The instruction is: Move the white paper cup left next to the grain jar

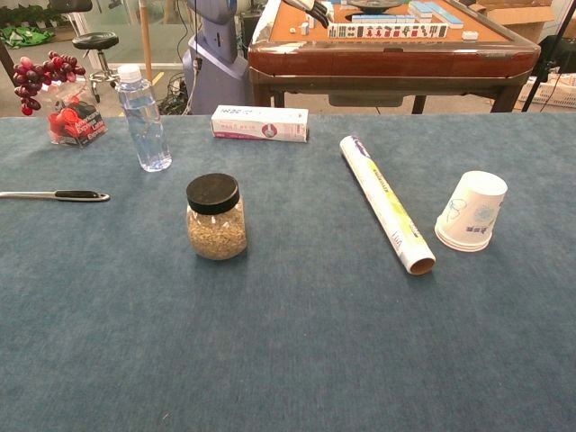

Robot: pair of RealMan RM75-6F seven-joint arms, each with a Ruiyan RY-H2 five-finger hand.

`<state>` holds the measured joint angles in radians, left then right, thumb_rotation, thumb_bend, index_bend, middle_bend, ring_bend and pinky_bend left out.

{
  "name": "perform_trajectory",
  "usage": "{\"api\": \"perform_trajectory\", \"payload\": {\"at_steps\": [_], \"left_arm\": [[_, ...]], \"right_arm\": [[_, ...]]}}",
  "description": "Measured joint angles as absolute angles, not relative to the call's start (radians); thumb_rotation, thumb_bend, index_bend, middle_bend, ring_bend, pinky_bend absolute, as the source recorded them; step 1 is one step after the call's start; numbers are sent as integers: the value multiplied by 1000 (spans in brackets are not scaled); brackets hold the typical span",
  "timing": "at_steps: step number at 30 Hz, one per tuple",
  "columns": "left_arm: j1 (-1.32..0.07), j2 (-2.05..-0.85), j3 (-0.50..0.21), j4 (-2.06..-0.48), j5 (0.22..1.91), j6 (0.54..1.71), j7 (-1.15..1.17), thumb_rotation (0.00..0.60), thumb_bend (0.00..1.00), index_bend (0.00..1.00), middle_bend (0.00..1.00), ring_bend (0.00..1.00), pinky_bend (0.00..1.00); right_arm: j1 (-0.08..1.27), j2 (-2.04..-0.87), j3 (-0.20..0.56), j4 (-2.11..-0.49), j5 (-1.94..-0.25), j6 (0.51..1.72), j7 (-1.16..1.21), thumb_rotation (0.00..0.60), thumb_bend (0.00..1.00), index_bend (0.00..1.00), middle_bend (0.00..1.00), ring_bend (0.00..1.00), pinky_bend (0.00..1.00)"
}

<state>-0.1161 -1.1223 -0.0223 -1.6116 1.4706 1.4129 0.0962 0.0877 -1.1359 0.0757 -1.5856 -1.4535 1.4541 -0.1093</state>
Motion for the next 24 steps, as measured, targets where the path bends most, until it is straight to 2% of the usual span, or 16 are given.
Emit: {"api": "perform_trajectory", "payload": {"at_steps": [10, 16, 24], "left_arm": [[-114, -1120, -18, -1618, 1468, 1412, 108, 600, 90, 586, 669, 650, 828], [-111, -1114, -19, -1612, 1456, 1408, 96, 600, 90, 584, 669, 649, 828], [-96, -1097, -22, -1620, 1455, 1434, 76, 600, 90, 582, 669, 648, 828]], "right_arm": [[102, -1138, 74, -1579, -1461, 1428, -90, 600, 0, 364, 430, 400, 486], [123, -1160, 81, -1562, -1448, 1401, -106, 600, 0, 360, 346, 353, 486], [155, -1194, 90, -1548, -1443, 1369, -137, 600, 0, 280, 272, 274, 464]]}}
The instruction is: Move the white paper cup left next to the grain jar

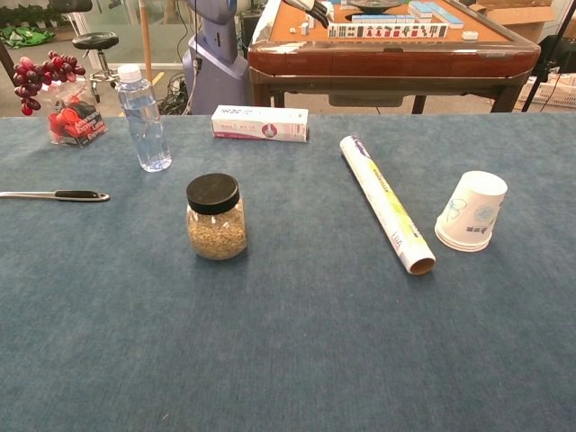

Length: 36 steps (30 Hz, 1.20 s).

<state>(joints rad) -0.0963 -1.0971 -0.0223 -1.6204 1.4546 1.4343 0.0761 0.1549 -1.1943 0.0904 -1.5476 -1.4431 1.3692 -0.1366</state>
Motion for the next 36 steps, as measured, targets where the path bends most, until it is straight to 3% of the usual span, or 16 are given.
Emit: {"api": "perform_trajectory", "payload": {"at_steps": [6, 8, 15, 22, 36], "left_arm": [[-96, -1097, -23, -1621, 1451, 1431, 79, 600, 90, 582, 669, 648, 828], [-98, -1100, -23, -1620, 1448, 1426, 82, 600, 90, 582, 669, 648, 828], [-101, -1104, -24, -1617, 1448, 1421, 83, 600, 90, 582, 669, 648, 828], [-100, -1105, -23, -1615, 1453, 1423, 81, 600, 90, 582, 669, 647, 828], [-101, -1103, -20, -1611, 1453, 1416, 70, 600, 90, 582, 669, 647, 828]], "right_arm": [[198, -1198, 101, -1539, -1429, 1315, -167, 600, 0, 235, 247, 249, 436], [220, -1194, 108, -1540, -1422, 1288, -190, 600, 43, 208, 234, 238, 430], [302, -1147, 129, -1589, -1379, 1142, -223, 600, 683, 165, 200, 203, 375], [386, -1134, 160, -1619, -1295, 1051, -318, 600, 980, 164, 201, 199, 350], [549, -1246, 214, -1591, -1061, 941, -496, 600, 1000, 176, 285, 212, 360]]}}
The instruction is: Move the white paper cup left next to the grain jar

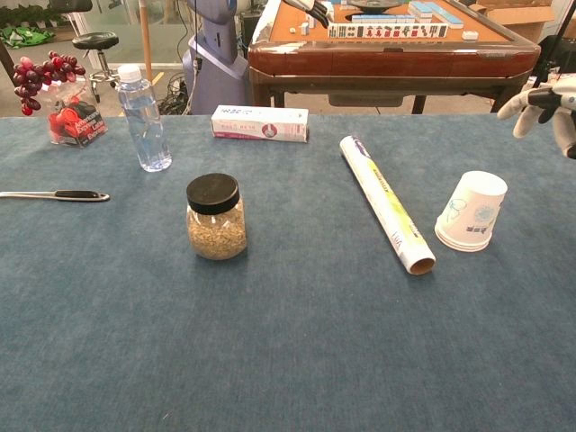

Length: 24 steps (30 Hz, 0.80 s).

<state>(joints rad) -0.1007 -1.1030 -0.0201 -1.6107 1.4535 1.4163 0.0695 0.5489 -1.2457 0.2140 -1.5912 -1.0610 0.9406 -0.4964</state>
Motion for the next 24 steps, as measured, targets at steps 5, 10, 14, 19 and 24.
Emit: {"api": "perform_trajectory", "payload": {"at_steps": [5, 10, 14, 19, 24], "left_arm": [[-101, -1104, -18, -1610, 1455, 1414, 71, 600, 90, 582, 669, 647, 828], [-100, -1104, -19, -1610, 1451, 1413, 67, 600, 90, 582, 669, 647, 828], [-101, -1104, -18, -1610, 1451, 1409, 68, 600, 90, 581, 669, 647, 828], [-103, -1103, -14, -1613, 1458, 1407, 65, 600, 90, 581, 669, 647, 828], [-101, -1102, -15, -1614, 1457, 1409, 62, 600, 90, 581, 669, 647, 828]], "right_arm": [[584, -1271, 217, -1561, -1028, 877, -448, 600, 1000, 182, 293, 219, 360], [620, -1294, 211, -1519, -1025, 822, -384, 600, 1000, 183, 302, 225, 360], [643, -1311, 205, -1505, -1042, 810, -359, 600, 1000, 183, 305, 228, 360], [670, -1328, 197, -1501, -1046, 804, -358, 600, 1000, 183, 309, 231, 360], [692, -1335, 185, -1507, -1029, 795, -372, 600, 1000, 183, 316, 238, 360]]}}
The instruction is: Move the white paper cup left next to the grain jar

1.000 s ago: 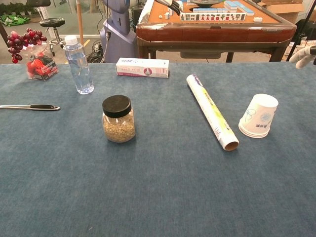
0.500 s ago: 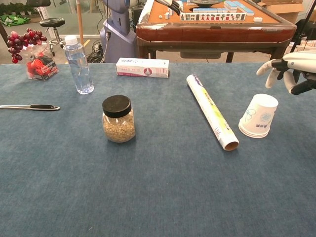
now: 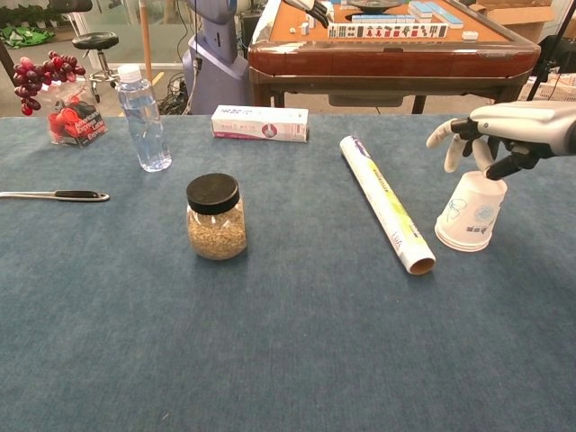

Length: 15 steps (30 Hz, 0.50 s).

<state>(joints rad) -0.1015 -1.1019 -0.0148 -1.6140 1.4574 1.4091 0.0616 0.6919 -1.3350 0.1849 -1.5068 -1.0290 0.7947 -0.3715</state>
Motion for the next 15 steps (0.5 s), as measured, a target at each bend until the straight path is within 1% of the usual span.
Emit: {"api": "perform_trajectory", "payload": {"at_steps": [15], "left_arm": [[-102, -1101, -14, -1615, 1460, 1409, 63, 600, 90, 581, 669, 647, 828]], "right_arm": [[715, -1328, 140, -1510, -996, 768, -348, 600, 1000, 183, 349, 271, 360]]}}
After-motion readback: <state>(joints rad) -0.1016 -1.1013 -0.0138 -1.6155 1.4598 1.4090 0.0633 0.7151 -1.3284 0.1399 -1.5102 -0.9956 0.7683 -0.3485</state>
